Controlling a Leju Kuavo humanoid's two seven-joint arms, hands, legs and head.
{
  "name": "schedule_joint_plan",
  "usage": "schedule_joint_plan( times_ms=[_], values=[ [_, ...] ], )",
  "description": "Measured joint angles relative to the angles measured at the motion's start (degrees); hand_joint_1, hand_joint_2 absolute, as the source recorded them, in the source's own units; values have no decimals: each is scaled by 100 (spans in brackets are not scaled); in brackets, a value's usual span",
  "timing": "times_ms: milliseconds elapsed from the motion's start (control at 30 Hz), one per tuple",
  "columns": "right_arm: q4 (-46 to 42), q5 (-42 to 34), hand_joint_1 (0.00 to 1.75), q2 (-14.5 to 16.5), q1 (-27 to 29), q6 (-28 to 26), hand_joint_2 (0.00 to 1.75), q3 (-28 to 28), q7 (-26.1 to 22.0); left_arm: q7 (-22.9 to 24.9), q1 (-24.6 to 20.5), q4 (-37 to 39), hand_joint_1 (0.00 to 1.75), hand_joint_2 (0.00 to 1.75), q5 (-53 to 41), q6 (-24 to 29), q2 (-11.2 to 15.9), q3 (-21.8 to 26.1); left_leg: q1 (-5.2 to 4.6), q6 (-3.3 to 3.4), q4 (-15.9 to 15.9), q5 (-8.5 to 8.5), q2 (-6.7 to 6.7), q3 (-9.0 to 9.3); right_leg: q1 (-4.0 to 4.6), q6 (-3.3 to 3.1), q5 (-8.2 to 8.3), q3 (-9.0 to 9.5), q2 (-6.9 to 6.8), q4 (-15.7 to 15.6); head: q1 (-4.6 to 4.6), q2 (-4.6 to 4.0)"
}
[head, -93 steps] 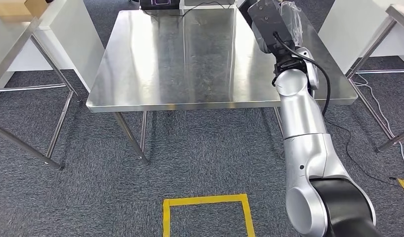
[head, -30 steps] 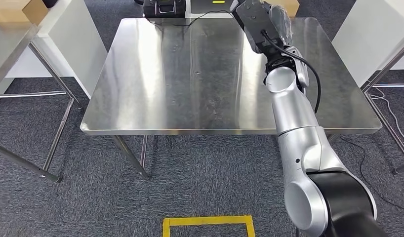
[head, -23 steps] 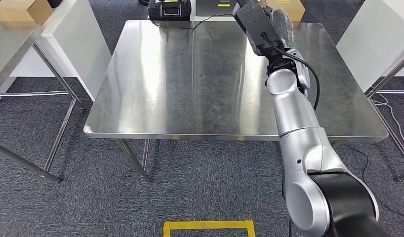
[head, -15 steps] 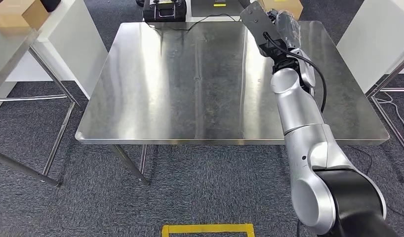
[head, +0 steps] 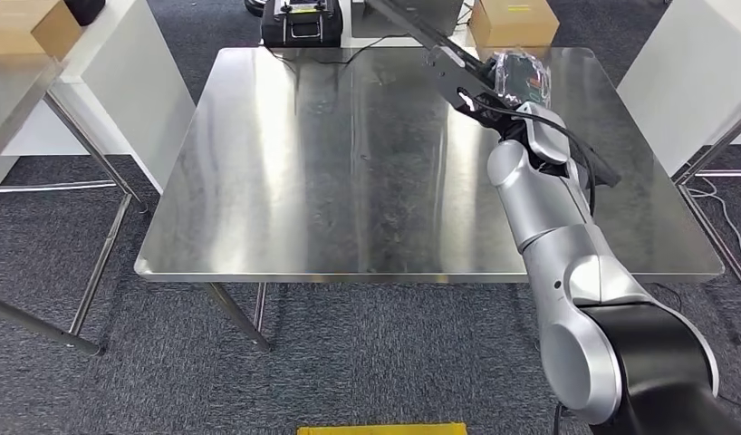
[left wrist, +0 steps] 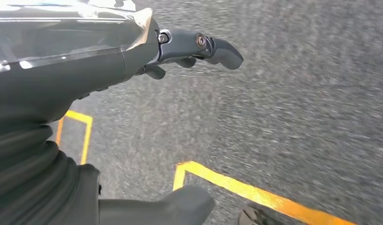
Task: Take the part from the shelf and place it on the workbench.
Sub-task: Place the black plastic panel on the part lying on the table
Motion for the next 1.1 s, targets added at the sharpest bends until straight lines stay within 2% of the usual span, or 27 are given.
schedule_joint_plan(
  times_ms=[333, 600, 867, 1100],
  values=[
    [356, 1015, 175, -330, 87, 97, 175, 224, 708, -829, -5, -6, 0, 175, -180, -49, 28, -22, -38, 89, 0, -25, -22, 0, -14, 35, 20, 54, -29, -108, 3, 0],
    [527, 1184, 175, -623, 395, 85, 175, 171, 1143, -1061, -11, -5, 0, 175, -47, -876, 78, -22, -47, 107, 1, -22, -16, 2, -39, 58, 34, 47, -29, -112, 1, 0],
    [668, 1243, 175, -791, 776, 121, 175, 171, 1360, -943, -32, -4, 0, 175, -75, -975, 25, -22, -36, 106, 0, -22, -12, 4, -40, 58, 34, 42, -29, -111, -1, 0],
    [718, 1246, 175, -818, 930, 44, 175, 189, 1452, -940, -56, -4, 0, 175, -44, -929, 16, -16, -24, 105, -4, -23, -11, 4, -32, 57, 33, 41, -28, -110, -1, 0]
  ],
)
